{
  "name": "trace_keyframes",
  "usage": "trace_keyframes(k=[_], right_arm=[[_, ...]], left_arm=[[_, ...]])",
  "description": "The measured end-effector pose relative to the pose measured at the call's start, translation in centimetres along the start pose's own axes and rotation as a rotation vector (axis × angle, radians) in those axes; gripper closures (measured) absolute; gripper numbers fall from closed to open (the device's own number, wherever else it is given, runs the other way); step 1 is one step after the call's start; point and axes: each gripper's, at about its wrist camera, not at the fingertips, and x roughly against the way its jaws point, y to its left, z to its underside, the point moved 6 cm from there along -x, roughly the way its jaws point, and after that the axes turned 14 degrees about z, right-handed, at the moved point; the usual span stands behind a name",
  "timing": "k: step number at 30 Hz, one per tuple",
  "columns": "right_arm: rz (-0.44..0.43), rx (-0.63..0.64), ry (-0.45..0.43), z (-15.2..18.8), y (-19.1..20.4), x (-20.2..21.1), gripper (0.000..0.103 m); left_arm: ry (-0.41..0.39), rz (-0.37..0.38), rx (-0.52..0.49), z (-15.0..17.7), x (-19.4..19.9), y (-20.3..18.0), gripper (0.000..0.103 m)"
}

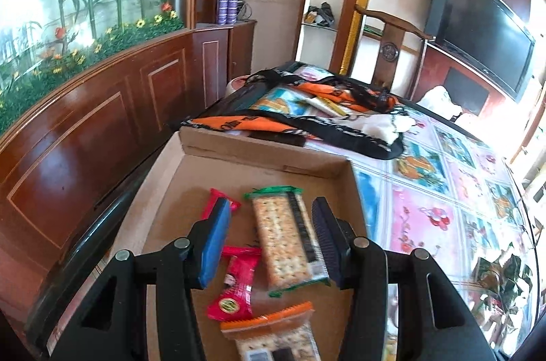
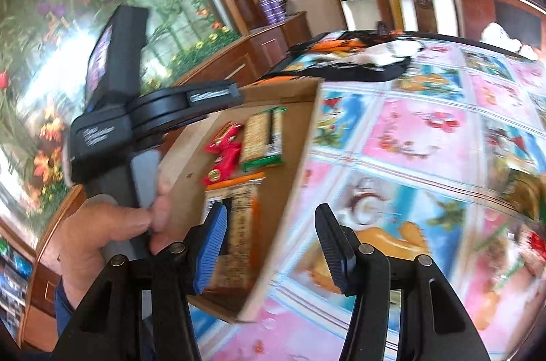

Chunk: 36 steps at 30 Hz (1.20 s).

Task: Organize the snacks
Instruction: 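Lower the orange-topped cracker pack into the box and open the right gripper, then grasp the dark red snack bag with the left gripper while the right grasps a silver foil bag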

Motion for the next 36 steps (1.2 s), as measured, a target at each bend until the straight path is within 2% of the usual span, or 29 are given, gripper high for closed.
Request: trace_keyframes(k=[8, 14, 19, 21, 24, 27, 28, 31, 36], right_arm=[[0.034, -0.107, -0.028, 0.4, -7.4, 4.1, 0.045], [0.087, -0.146, -0.053, 3.4, -14.3, 9.7, 0.045], [0.216, -0.210, -0.061, 7.1, -21.2, 14.2, 0.045], [0.245, -0.262, -0.066, 8.1, -23.4, 15.2, 0.045], [0.262, -0.367, -0.066, 9.3, -26.4, 15.6, 0.045], [0.259, -0.428, -0.075, 9.6, -27.8, 15.6, 0.046], [0.254, -0.442, -0.075, 9.6, -28.0, 15.4, 0.046], [0.251, -0.458, -0.079, 9.9, -28.5, 15.3, 0.046], [0.257, -0.466, -0.084, 10.2, -28.8, 15.2, 0.044]], left_arm=[[0.044, 0.128, -0.069, 1.5, 1.1, -5.6, 0.053], [0.121, 0.332, -0.179, 4.8, 1.5, -13.3, 0.051], [0.235, 0.532, -0.398, 9.9, 2.5, -21.2, 0.049], [0.316, 0.657, -0.510, 12.8, 3.5, -24.3, 0.044], [0.389, 0.750, -0.678, 16.8, 5.1, -27.2, 0.042], [0.444, 0.824, -0.773, 19.7, 6.6, -28.8, 0.036], [0.454, 0.833, -0.804, 20.5, 7.0, -29.2, 0.033], [0.488, 0.844, -0.882, 22.6, 7.3, -29.9, 0.032], [0.526, 0.804, -0.943, 25.2, 6.3, -31.0, 0.032]])
